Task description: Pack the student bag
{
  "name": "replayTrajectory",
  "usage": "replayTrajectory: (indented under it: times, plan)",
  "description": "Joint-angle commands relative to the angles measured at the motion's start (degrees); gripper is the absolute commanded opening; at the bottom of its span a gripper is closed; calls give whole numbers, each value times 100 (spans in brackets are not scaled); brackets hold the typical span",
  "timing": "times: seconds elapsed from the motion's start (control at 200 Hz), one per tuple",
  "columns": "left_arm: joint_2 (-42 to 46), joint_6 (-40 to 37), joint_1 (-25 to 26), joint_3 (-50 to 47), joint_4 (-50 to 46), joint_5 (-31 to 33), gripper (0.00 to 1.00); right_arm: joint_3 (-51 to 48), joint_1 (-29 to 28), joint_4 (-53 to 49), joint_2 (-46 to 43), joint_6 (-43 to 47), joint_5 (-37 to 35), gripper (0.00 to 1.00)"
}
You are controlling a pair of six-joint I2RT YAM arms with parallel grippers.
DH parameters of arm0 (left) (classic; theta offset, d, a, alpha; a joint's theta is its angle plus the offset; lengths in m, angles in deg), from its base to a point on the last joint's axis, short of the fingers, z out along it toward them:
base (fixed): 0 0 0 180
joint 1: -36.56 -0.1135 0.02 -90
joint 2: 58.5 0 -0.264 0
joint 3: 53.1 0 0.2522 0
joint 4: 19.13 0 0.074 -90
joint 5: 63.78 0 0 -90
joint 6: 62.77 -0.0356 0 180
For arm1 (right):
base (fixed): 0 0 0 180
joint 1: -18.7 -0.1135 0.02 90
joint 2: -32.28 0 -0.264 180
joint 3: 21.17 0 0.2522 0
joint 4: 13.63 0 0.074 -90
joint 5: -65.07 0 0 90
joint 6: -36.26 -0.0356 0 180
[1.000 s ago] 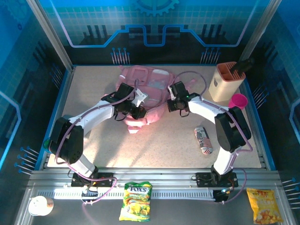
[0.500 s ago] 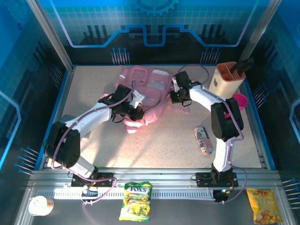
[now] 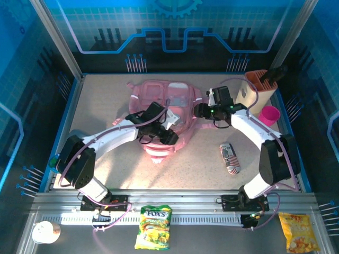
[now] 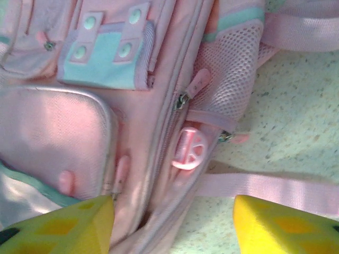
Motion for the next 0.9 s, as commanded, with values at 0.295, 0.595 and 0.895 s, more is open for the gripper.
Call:
replayTrajectory:
  times: [0.295, 0.595, 0.895]
  plan:
    - [-489, -2313, 52, 1044, -971, 2158, 54, -407, 27, 554, -263, -675, 275, 70]
    - [-1390, -3044, 0, 1530, -1116, 2505, 53, -540, 36, 674, -366, -771, 189, 77]
    - [-1536, -2851, -28, 1669, -698, 2981, 22, -574, 38, 703, -365, -790, 162, 77]
